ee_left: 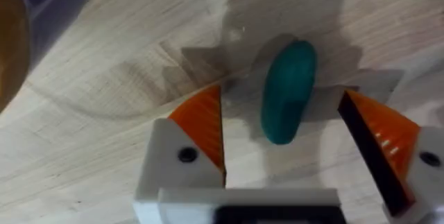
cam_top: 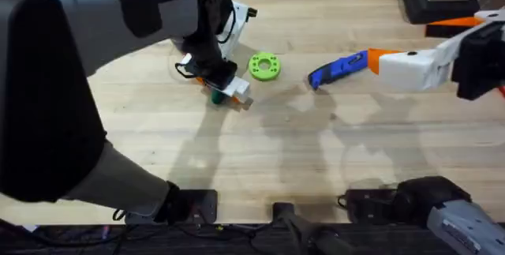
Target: Pick up the gripper from the table and insert it into the empty holder that is missing its gripper. Then pick up a screw, insert it into the mounting hole, and use the screwdriver to tighten it. Finally, clean up the table by picking up the vegetable and placing it into the bucket.
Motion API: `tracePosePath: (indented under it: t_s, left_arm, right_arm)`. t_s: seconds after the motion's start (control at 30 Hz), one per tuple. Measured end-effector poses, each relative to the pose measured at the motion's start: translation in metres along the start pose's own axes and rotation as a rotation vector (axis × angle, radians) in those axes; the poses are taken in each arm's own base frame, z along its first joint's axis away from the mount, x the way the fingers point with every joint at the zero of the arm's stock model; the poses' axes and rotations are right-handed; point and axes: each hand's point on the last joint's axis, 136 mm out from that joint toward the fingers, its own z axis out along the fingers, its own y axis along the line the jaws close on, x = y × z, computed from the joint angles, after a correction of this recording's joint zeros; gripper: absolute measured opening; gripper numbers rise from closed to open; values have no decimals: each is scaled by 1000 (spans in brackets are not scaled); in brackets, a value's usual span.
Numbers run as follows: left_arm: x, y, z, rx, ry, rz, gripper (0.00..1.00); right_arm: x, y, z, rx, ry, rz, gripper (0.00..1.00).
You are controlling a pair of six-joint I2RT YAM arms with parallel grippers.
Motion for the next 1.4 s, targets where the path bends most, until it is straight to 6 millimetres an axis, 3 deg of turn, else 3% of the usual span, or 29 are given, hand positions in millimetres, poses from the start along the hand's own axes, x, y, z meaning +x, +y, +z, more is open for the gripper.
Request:
tracePosePath:
  t_s: [0.47,0.67,0.77,0.9,0.93,1.4]
  left_arm:
    - [-1,0,6,-3,-17,0,994]
    - [-2,0,6,-2,-21,0,925]
    - [-1,-1,6,2,-21,-4,754]
    - [-1,-3,6,14,-22,-2,159]
    - [-1,-3,5,14,-24,2,48]
    - [1,-3,3,13,-12,-2,27]
  right_arm:
    - [0,0,0,0,0,0,994]
    - [0,0,0,0,0,0,994]
    - [0,0,0,0,0,0,994]
    - [0,0,0,0,0,0,994]
    - [0,0,0,0,0,0,994]
    - [0,0,0,0,0,3,994]
